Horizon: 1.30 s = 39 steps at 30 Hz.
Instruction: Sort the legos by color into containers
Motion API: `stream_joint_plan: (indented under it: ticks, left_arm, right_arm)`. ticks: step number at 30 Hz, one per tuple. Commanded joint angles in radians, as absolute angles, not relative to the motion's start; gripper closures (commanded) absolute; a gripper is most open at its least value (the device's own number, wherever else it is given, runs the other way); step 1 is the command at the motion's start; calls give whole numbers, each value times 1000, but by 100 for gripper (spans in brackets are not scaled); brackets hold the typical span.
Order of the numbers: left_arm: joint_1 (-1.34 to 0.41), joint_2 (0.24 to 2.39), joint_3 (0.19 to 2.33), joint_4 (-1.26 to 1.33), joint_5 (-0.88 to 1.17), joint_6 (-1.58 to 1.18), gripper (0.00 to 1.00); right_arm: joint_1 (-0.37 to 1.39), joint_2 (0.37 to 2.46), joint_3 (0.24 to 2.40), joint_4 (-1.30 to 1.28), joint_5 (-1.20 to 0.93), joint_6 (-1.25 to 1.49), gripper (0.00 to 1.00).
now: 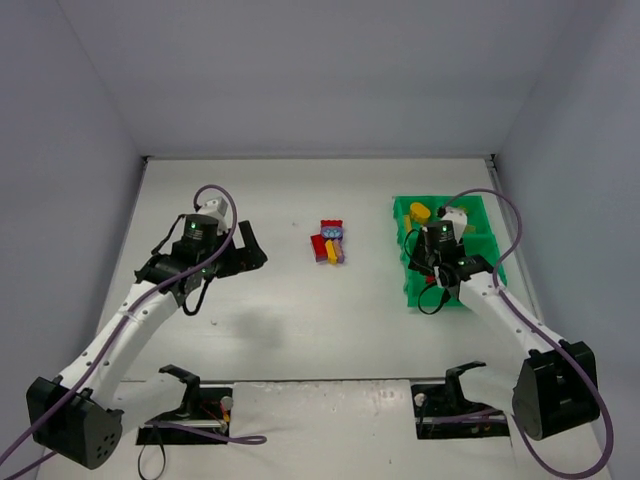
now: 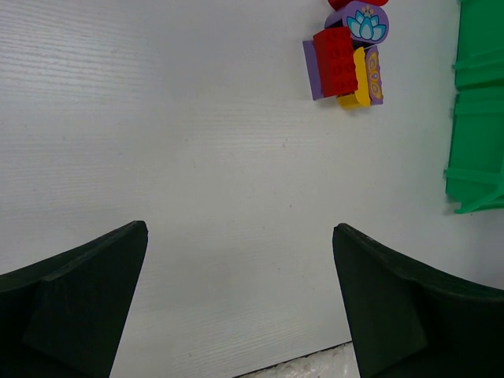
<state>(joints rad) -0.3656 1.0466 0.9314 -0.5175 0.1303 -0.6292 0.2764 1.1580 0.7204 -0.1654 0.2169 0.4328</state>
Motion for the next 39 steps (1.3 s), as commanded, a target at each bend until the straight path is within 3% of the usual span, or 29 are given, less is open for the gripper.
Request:
stream_joint_plan:
  ticks: [1, 6, 12, 23, 30, 39]
  left_arm:
    - [-370, 1042, 993, -472, 143, -640, 4]
    - [-370, 1037, 986, -477, 141, -640, 4]
    - [-368, 1025, 977, -485, 141, -641, 4]
    - [-368, 945, 951, -551, 106, -643, 4]
    - [-370, 887, 930, -603, 84, -650, 4]
    - [-370, 854, 917, -627, 66, -653, 4]
  right_arm:
    - [275, 1177, 747, -152, 207, 428, 50]
    - [279, 1172, 784, -153, 216, 399, 46]
    - [417, 1193, 865, -89, 155, 295, 56]
    - [656, 1640, 1235, -55, 109, 256, 41]
    - [695, 1859, 1396, -66, 127, 275, 39]
    - [730, 1993, 1502, -72, 163, 265, 39]
